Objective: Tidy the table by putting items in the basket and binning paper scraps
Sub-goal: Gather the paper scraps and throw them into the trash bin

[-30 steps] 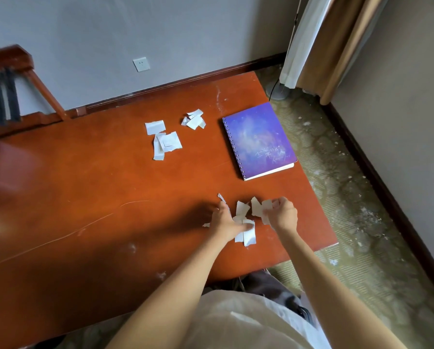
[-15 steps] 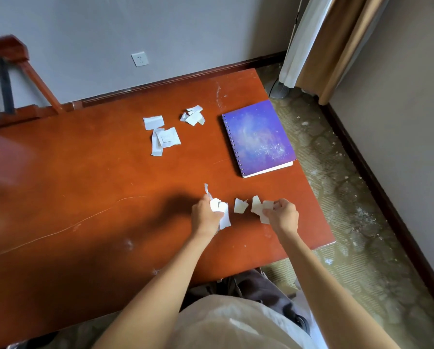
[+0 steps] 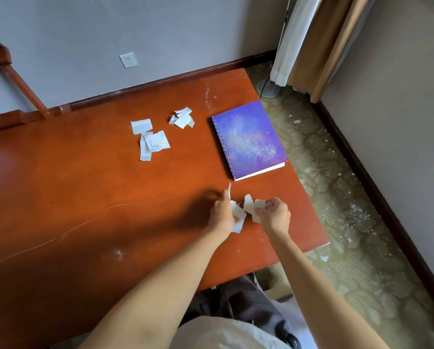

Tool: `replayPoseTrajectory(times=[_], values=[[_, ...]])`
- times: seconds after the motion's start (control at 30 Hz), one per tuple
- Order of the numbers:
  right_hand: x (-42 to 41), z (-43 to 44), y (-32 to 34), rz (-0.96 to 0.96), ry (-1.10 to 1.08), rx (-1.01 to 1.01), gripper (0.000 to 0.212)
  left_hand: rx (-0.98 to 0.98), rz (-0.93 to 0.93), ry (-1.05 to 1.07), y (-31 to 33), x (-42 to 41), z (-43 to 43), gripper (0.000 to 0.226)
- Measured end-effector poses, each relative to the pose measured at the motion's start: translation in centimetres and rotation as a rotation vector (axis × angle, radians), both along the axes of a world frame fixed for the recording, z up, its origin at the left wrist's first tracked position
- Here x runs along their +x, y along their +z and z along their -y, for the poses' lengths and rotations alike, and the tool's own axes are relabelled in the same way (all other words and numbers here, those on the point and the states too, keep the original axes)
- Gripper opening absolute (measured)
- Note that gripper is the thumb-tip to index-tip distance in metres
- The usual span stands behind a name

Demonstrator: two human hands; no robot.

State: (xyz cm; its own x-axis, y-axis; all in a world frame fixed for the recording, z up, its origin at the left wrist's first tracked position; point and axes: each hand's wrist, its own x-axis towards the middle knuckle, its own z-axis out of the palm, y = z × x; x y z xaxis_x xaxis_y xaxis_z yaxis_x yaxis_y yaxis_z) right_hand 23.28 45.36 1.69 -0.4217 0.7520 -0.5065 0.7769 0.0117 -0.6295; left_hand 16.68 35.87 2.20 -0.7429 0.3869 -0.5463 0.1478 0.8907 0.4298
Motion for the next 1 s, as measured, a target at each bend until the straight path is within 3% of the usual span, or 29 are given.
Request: replayPoseTrajectory(times=[0.2, 0.37, 0.7, 1.0], values=[[0.3, -0.1, -0.4, 0.019, 0.009, -0.001, 0.022, 0.029, 0.028, 0.012, -0.7, 0.3, -0.3, 0.038], [0.5, -0.6, -0.3, 0.018, 0.018, 0.012, 0.011, 0.074, 0.024, 0.092, -0.7, 0.0, -0.1, 0.028], [0.2, -0.6, -0.4, -0.018, -0.020, -0.038, 0.010, 0.180, 0.001, 0.529, 0.4, -3.4, 4.3, 0.031], [-3.8, 2.7, 0.9, -0.068, 0.165, -0.121, 0.004, 0.319, -0.077, 0.859, 3.1, -5.5, 10.3, 0.029]])
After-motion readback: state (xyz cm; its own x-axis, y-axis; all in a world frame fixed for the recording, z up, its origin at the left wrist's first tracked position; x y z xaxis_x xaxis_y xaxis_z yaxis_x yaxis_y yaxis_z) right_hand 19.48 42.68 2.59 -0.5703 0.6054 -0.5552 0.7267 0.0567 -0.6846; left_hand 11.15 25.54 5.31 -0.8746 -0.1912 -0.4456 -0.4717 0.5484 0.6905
